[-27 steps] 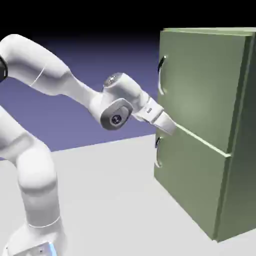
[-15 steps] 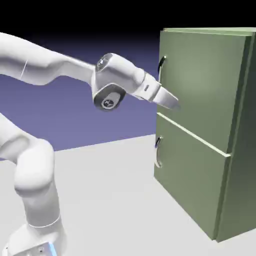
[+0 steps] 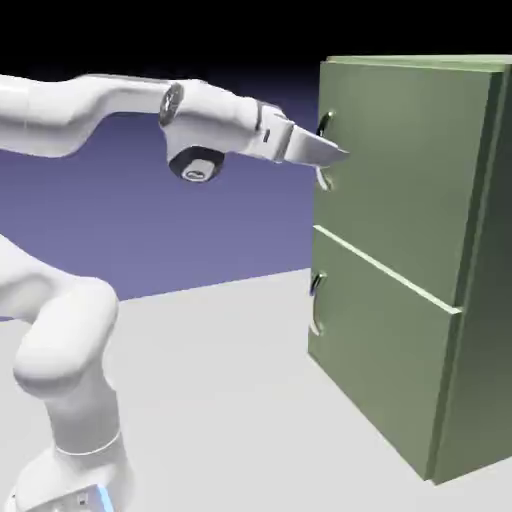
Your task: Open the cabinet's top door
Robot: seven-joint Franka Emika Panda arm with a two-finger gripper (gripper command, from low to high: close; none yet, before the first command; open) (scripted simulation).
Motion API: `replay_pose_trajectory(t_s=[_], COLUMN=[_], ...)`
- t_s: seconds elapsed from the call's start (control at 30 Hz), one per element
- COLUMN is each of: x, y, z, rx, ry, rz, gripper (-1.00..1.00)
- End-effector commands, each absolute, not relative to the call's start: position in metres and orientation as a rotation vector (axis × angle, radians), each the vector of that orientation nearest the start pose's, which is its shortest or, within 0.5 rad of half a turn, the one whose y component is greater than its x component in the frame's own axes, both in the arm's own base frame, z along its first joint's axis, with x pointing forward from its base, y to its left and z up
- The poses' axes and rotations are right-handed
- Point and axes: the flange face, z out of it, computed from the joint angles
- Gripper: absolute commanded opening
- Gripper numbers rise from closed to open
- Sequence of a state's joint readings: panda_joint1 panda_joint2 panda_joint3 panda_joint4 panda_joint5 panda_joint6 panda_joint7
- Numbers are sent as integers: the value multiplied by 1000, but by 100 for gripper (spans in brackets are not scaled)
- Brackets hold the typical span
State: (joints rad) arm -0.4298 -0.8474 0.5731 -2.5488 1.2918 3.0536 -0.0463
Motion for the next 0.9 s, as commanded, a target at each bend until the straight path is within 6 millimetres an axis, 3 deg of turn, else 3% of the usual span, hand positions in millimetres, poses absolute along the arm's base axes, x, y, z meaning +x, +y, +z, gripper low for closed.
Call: replay_pose_trajectory(t_s=[0.0,0.23,0.43,0.63,0.87], x=[351,345,346,353,368], y=[40,71,102,134,172], z=[621,625,616,597,560], rx=[-1952,-1870,-1816,-1780,-1758], ry=[920,879,842,809,779], rz=[-1563,-1645,-1702,-1746,-1780], gripper=[0,0,0,0,0])
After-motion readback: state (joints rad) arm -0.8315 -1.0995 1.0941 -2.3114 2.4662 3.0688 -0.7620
